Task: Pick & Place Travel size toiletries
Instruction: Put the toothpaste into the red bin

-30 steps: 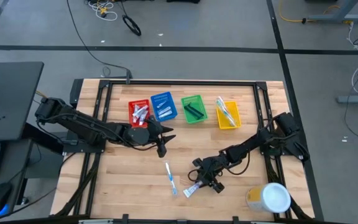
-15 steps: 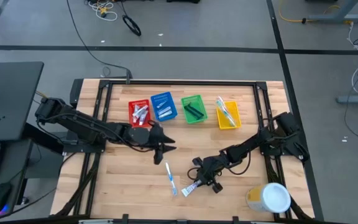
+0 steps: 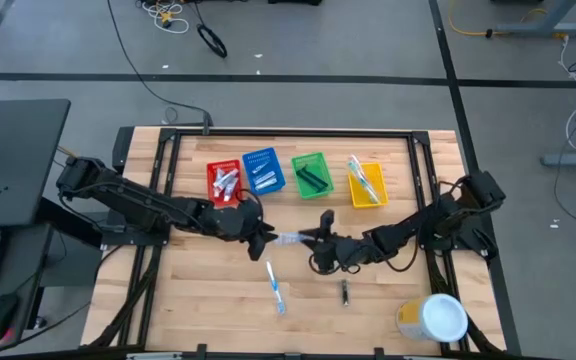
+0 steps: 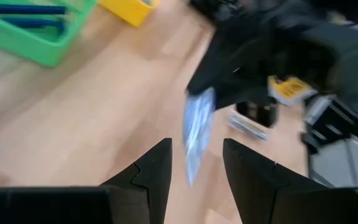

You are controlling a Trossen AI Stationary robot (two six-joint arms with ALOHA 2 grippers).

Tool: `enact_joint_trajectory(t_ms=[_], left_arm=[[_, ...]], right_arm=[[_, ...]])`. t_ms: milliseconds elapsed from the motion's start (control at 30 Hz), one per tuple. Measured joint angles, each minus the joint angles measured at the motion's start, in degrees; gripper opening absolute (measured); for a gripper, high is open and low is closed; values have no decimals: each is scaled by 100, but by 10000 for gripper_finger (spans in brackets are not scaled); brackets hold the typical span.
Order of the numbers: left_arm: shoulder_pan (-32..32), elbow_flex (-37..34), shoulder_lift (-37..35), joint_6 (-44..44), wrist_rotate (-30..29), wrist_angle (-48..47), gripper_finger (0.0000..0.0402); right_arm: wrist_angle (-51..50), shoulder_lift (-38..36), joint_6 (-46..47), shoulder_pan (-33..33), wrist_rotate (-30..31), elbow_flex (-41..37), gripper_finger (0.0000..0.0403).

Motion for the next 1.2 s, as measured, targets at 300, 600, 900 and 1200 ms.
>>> enact_joint_trajectory(t_ms=[300, 600, 900, 1200], left_arm=[[39, 0, 0, -296, -342, -95, 153], [41, 0, 0, -205, -476, -73, 151], [73, -7, 0, -70, -582, 14, 59], [83, -7, 0, 39, -580, -5, 7]], right_arm=[[436, -28, 174, -164, 182, 2, 98], [1025, -28, 170, -308, 133, 2, 97], [900, -10, 192, -449, -182, 2, 97], [882, -10, 323, -545, -314, 2, 99]])
